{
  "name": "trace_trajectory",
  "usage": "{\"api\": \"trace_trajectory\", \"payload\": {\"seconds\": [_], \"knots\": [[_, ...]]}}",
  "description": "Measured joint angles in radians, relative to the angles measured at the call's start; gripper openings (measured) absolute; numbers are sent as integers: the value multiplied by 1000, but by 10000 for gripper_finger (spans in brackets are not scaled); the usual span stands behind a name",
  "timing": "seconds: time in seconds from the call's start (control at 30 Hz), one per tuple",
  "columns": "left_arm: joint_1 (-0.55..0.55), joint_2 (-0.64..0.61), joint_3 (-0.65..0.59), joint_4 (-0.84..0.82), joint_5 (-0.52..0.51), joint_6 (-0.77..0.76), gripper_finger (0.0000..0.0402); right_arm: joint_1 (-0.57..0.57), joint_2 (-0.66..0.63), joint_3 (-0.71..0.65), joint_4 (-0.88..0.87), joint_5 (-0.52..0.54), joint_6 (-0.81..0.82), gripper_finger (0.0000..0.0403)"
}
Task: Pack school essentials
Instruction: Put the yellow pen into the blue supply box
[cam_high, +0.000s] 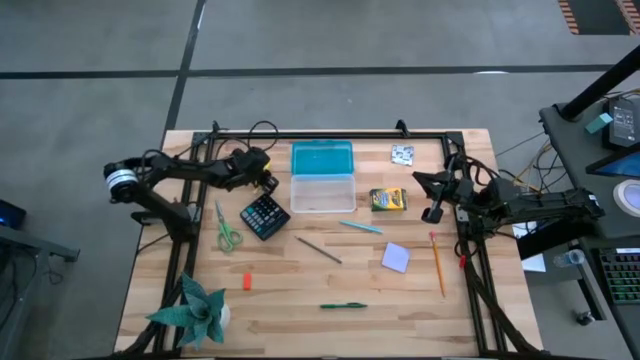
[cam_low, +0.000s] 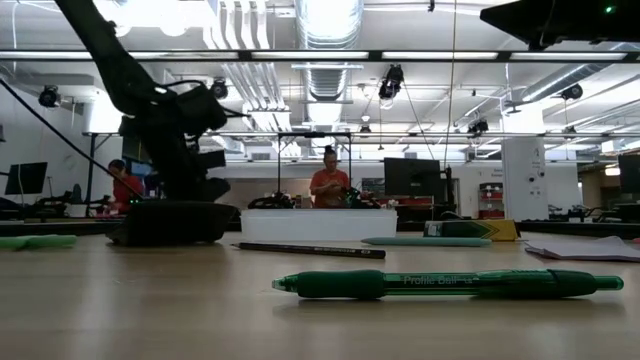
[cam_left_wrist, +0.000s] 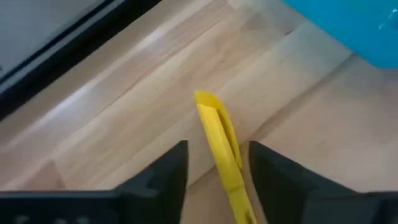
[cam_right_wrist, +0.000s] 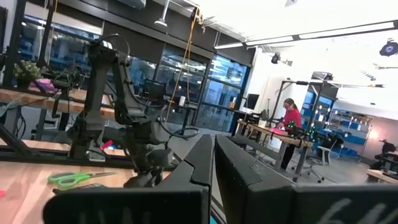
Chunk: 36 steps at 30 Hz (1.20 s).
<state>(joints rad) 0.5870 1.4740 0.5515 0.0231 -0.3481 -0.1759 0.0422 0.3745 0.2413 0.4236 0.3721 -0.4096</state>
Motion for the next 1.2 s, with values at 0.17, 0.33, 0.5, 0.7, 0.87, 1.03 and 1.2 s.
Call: {"api": "trace_trajectory", "payload": {"seconds": [0.17,0.33,0.5,0.7,0.87,1.03,1.2], "knots": [[10,75,11,63,-3,-15,202,0,0,0,-1,2,-9,9],[24,134,14,97,-3,-56,181,0,0,0,-10,10,-12,9],[24,162,13,92,2,-62,98,0,0,0,-26,45,-23,9],[26,164,9,83,-14,-80,22,0,0,0,-25,51,-23,9],[18,127,8,80,-7,-79,22,0,0,0,-25,51,-22,9],[-20,-7,-4,31,60,-46,22,0,0,0,-25,50,-20,9],[-84,-187,6,61,116,4,19,0,0,0,-25,51,-20,9]]}}
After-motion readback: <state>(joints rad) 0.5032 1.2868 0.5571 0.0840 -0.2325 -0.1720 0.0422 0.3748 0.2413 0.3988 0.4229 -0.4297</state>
